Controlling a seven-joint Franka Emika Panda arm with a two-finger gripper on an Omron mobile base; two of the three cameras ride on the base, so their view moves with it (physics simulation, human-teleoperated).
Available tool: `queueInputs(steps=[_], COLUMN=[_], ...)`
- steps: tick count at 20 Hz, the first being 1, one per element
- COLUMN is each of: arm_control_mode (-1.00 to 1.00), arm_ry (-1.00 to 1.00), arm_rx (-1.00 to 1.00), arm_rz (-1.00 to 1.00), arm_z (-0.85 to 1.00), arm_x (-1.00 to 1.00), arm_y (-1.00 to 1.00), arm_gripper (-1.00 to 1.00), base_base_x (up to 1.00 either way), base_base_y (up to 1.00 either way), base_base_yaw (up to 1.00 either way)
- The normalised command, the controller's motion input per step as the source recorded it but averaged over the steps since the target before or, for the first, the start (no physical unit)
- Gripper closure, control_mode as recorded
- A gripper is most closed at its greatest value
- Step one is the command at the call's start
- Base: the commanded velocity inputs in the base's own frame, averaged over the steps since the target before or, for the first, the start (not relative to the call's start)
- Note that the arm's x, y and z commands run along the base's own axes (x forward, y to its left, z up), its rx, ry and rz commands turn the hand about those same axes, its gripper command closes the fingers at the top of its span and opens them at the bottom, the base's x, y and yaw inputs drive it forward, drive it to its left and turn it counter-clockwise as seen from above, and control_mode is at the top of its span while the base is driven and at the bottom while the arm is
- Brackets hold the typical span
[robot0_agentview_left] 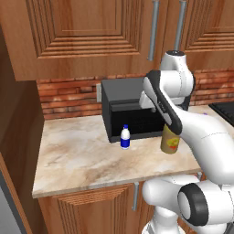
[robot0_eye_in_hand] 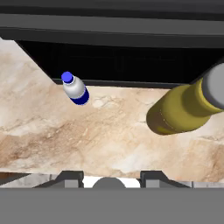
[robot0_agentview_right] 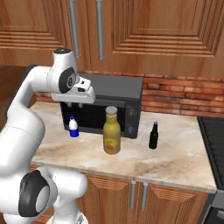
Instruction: Place the drinks on the dining counter in a tight cluster.
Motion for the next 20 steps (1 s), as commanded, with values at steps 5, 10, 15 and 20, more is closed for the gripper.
queueInputs(steps=[5,10,15,20], arm_control_mode=[-1.0,-1.0,-1.0,-1.0], arm_ry=[0.0,0.01,-0.04,-0.06], arm_rx=[0.0,0.0,0.0,0.02], arm_rz=[-0.01,0.04,0.0,-0.02], arm_z=[-0.08,-0.08,0.24,0.45], arm_x=[0.0,0.04,-0.04,-0.03], arm_y=[0.06,0.08,-0.09,-0.62], arm_gripper=[-1.0,-1.0,-1.0,-1.0], base_base_x=[0.0,0.0,0.0,0.0], base_base_y=[0.0,0.0,0.0,0.0], base_base_yaw=[0.0,0.0,0.0,0.0])
